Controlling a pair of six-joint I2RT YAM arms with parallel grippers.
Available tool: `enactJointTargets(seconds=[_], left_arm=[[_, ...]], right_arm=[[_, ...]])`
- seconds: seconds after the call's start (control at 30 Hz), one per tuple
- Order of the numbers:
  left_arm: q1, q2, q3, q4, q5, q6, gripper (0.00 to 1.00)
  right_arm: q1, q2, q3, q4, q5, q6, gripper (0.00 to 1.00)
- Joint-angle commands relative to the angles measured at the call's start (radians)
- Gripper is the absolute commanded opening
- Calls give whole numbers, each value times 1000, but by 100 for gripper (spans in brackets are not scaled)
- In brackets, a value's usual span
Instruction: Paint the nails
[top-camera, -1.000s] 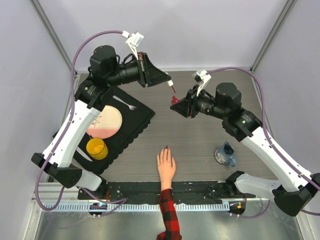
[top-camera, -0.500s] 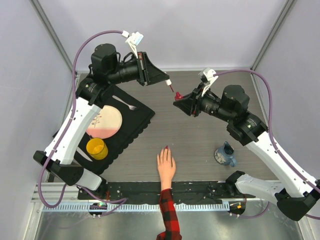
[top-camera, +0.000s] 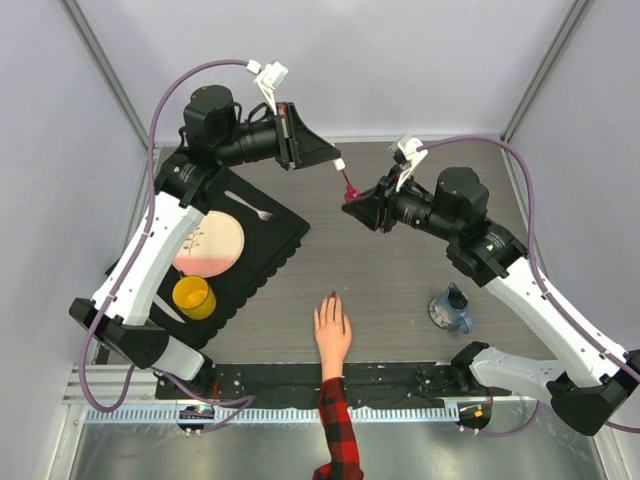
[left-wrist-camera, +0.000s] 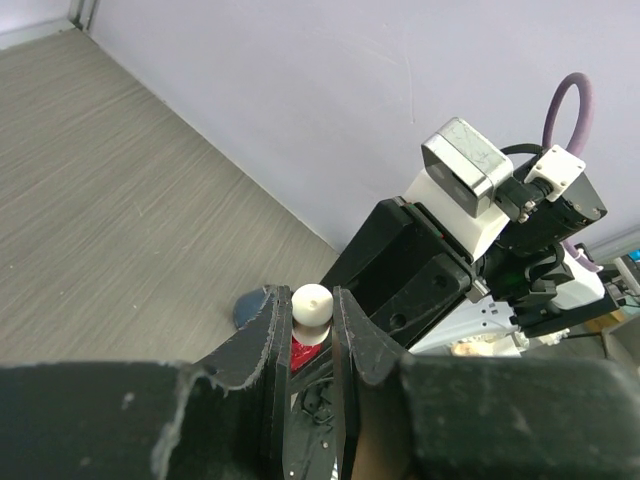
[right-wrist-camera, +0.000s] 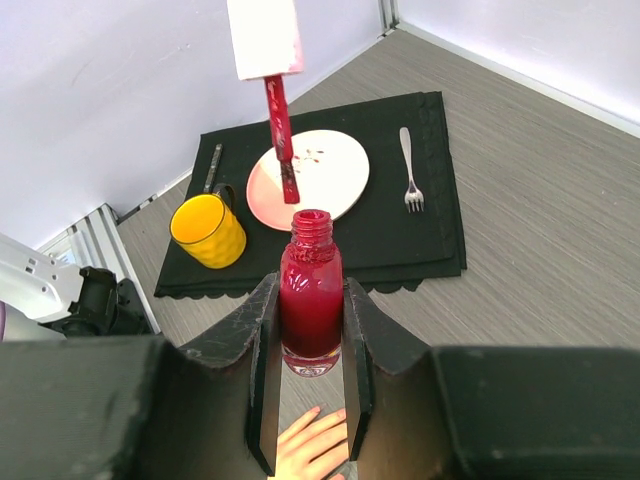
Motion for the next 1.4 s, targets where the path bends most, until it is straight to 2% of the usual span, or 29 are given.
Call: enactJointTargets(seconds=[0.0, 0.37, 1.37], left_arm=[[6, 8, 39, 48, 47, -15, 0], [22, -1, 40, 41, 4, 7, 0], [23, -15, -36, 62, 48, 8, 0]], right_arm=[[9, -3, 31, 54, -1, -16, 1], [8, -14, 25, 50, 5, -11, 1], [12, 18, 48, 59, -1, -8, 1]])
